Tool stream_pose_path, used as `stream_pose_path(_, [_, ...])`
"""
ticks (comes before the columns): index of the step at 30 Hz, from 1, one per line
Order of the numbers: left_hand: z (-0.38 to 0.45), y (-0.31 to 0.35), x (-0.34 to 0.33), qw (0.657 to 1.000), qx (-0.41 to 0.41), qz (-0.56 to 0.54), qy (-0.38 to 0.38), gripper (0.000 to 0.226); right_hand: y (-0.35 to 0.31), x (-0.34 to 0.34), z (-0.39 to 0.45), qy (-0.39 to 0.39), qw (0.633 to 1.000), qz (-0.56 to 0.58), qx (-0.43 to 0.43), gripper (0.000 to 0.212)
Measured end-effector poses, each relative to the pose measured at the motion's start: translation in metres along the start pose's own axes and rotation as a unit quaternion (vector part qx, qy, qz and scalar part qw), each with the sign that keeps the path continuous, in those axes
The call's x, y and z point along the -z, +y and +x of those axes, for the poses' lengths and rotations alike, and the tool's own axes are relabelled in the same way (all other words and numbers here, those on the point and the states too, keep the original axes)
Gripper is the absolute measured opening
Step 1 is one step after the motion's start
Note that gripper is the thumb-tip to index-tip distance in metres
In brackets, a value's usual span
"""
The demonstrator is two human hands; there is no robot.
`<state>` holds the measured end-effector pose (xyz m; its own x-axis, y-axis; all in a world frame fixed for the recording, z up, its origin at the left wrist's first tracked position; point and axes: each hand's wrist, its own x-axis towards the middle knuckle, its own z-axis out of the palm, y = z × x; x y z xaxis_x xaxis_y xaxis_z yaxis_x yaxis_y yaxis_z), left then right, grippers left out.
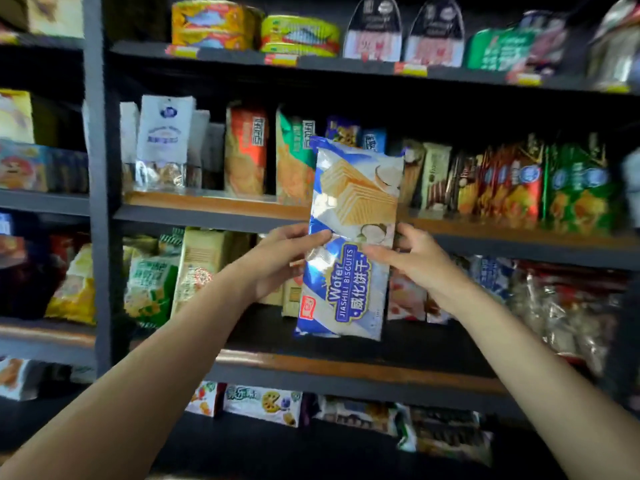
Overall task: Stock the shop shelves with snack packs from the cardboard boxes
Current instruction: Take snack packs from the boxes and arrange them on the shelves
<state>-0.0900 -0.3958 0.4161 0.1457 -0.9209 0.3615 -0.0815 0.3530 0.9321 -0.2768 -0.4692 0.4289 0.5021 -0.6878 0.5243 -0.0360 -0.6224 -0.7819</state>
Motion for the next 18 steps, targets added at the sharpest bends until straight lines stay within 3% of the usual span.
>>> stream_pose_path(5, [0.034, 0.017, -0.035, 0.997, -0.063, 0.044, 0.006, 0.013, -0.005, 0.053, 0.017, -0.008, 1.0, -0.019, 0.017, 0.034])
stream_pose_path(9, [0.054, 0.028, -0.044, 0.991, -0.109, -0.041, 0.061, 0.012, 0.004, 0.076, 0.025, 0.011, 1.0, -0.023, 0.009, 0.028])
stream_pose_path(12, [0.063, 0.03, -0.05, 0.989, -0.117, -0.04, 0.087, 0.01, 0.009, 0.089, 0.026, 0.024, 1.0, -0.005, 0.009, 0.027])
stream_pose_path(18, [0.068, 0.022, -0.053, 0.985, -0.158, 0.017, 0.062, 0.011, -0.004, 0.123, 0.032, 0.133, 0.986, 0.033, 0.089, 0.023])
